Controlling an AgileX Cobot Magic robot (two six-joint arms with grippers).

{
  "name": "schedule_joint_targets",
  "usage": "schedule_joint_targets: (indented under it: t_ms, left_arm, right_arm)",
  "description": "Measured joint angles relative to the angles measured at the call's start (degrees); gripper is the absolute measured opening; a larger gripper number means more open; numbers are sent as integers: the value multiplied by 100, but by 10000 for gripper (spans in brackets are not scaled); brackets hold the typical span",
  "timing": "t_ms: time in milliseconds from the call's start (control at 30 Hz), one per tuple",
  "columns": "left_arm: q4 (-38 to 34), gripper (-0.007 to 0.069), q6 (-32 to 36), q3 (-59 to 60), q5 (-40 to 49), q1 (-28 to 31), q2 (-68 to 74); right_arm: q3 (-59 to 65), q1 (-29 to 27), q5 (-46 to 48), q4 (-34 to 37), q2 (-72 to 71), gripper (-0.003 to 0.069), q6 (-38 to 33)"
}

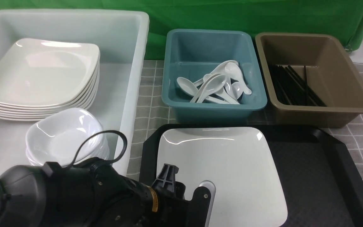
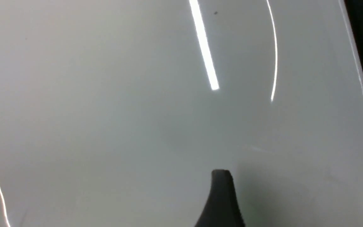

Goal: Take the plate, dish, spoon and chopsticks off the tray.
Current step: Use the left arm to grab a plate from the dinner plate, then use the left arm to put the plate into the large storage box on the left

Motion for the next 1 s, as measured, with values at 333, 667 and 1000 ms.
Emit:
schedule_joint_targets:
  t_ms: [333, 667, 1000]
  left_arm:
    - [-36, 241, -129, 0, 30, -10, 45]
    - [-590, 185, -135, 0, 102, -28, -300]
    - [-1011, 36, -145, 5, 618, -307, -1823]
  right_arm:
    - [0, 0, 70, 0, 0, 198, 0]
    - [0, 0, 81, 5, 0, 208, 0]
    - [0, 0, -248, 5, 0, 216, 0]
